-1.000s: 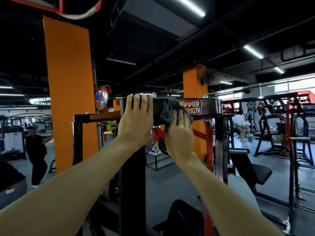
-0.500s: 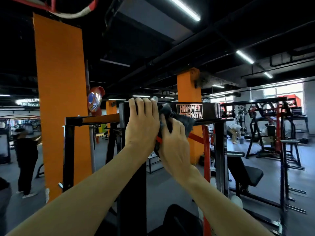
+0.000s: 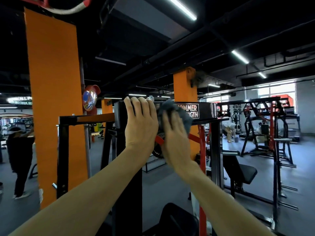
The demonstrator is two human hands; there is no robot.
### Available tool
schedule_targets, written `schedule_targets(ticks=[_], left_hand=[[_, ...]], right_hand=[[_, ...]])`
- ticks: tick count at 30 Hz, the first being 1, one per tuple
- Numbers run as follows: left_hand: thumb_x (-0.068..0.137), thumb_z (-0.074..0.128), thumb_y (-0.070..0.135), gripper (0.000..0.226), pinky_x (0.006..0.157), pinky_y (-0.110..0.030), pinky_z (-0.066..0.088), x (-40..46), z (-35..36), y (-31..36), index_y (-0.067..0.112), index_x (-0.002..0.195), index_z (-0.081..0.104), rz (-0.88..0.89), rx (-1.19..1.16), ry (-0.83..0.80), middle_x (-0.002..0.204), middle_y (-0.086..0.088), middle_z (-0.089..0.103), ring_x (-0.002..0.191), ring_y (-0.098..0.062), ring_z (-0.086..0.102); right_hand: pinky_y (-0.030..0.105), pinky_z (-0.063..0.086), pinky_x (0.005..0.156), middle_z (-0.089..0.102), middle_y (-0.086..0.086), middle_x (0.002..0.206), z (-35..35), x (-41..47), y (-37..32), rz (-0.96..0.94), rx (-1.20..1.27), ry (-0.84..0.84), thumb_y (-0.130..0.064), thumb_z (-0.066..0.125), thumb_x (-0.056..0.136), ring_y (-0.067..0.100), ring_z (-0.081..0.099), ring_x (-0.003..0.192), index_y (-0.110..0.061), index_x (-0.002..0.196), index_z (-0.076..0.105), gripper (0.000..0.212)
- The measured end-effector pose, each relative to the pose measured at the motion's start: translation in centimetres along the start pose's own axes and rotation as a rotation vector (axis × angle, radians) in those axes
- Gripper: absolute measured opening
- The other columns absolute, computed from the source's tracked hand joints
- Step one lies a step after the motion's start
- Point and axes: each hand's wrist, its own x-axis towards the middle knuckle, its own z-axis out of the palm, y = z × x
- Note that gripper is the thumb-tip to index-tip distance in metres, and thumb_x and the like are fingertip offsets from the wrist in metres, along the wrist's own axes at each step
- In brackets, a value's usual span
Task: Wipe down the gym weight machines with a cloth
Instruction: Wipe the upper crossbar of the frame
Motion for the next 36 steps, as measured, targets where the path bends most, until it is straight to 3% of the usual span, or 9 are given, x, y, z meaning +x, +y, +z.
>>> schedule_targets(ticks=[5,9,12,16,19,22,30,32,36], left_hand=[[0.094,0.064,0.040,0.096,0.119,-0.066,0.018,-0.3,-0.3,0.3,-0.007,0.154,0.007,-0.004,0.056,-0.015,0.151,-0.036,0.024,0.141,-0.054,0.027],[0.088,0.070,0.047,0.107,0.120,-0.064,0.020,-0.3,-0.2,-0.3,-0.005,0.156,0.005,-0.010,0.071,-0.020,0.152,-0.035,0.023,0.142,-0.052,0.026],[0.085,0.069,0.057,0.110,0.120,-0.066,0.019,-0.2,-0.7,0.5,-0.005,0.155,0.010,-0.055,0.073,-0.043,0.152,-0.036,0.025,0.142,-0.054,0.026],[0.083,0.076,0.052,0.103,0.117,-0.067,0.023,0.4,-1.1,1.7,-0.005,0.152,0.022,-0.132,0.106,-0.066,0.147,-0.035,0.034,0.138,-0.055,0.032],[0.084,0.074,0.050,0.096,0.116,-0.065,0.026,0.8,-1.1,2.0,-0.003,0.149,0.027,-0.164,0.139,-0.087,0.143,-0.033,0.040,0.134,-0.053,0.038],[0.085,0.065,0.065,0.102,0.117,-0.064,0.024,0.5,-1.0,2.0,-0.003,0.149,0.026,-0.159,0.167,-0.069,0.144,-0.033,0.038,0.134,-0.052,0.036],[0.076,0.063,0.079,0.121,0.121,-0.063,0.019,0.9,-3.0,3.1,-0.001,0.153,0.013,-0.200,0.138,-0.182,0.153,-0.032,0.027,0.143,-0.051,0.027],[0.074,0.063,0.080,0.126,0.121,-0.064,0.017,1.0,-3.2,3.3,-0.001,0.154,0.009,-0.201,0.154,-0.213,0.154,-0.033,0.024,0.145,-0.052,0.023],[0.090,0.053,0.065,0.104,0.121,-0.065,0.016,1.3,-3.2,3.7,-0.004,0.155,0.008,-0.216,0.179,-0.207,0.154,-0.035,0.022,0.144,-0.054,0.022]], right_hand=[[0.040,0.021,0.124,0.022,0.014,0.166,0.3,0.5,5.0,-0.161,-0.135,-0.032,-0.006,0.051,0.094,0.028,0.023,0.153,-0.007,0.157,0.030,0.066],[0.039,0.009,0.124,0.013,0.017,0.167,0.0,1.6,10.0,0.133,-0.196,-0.093,-0.004,0.052,0.097,0.030,0.015,0.155,-0.005,0.153,0.038,0.057],[0.042,0.011,0.126,0.016,0.021,0.166,-0.4,3.5,10.6,0.287,-0.144,-0.109,-0.008,0.056,0.098,0.033,0.013,0.155,0.000,0.156,0.027,0.065],[0.045,0.023,0.123,0.029,0.024,0.161,0.4,1.7,5.6,-0.052,-0.043,0.016,-0.005,0.040,0.096,0.038,0.025,0.151,-0.004,0.157,0.029,0.062],[0.047,0.041,0.112,0.049,0.020,0.143,0.3,0.8,4.7,-0.283,-0.001,0.054,-0.009,0.052,0.095,0.037,0.044,0.136,-0.008,0.146,0.047,0.052],[0.044,0.044,0.109,0.054,0.013,0.134,-0.2,1.4,7.9,-0.415,-0.008,0.017,-0.007,0.052,0.094,0.032,0.049,0.130,-0.009,0.143,0.049,0.050],[0.041,0.048,0.103,0.062,0.010,0.121,-0.6,3.5,17.6,-0.190,-0.051,0.031,-0.015,0.077,0.088,0.030,0.057,0.119,-0.009,0.124,0.056,0.043],[0.043,0.051,0.099,0.065,0.010,0.115,-0.9,3.1,15.1,-0.141,0.030,0.059,-0.007,0.075,0.084,0.031,0.060,0.113,-0.008,0.116,0.062,0.034],[0.045,0.048,0.104,0.064,0.012,0.123,-0.9,0.8,6.2,-0.378,0.294,-0.003,-0.008,0.061,0.085,0.032,0.057,0.121,-0.004,0.123,0.064,0.039]])
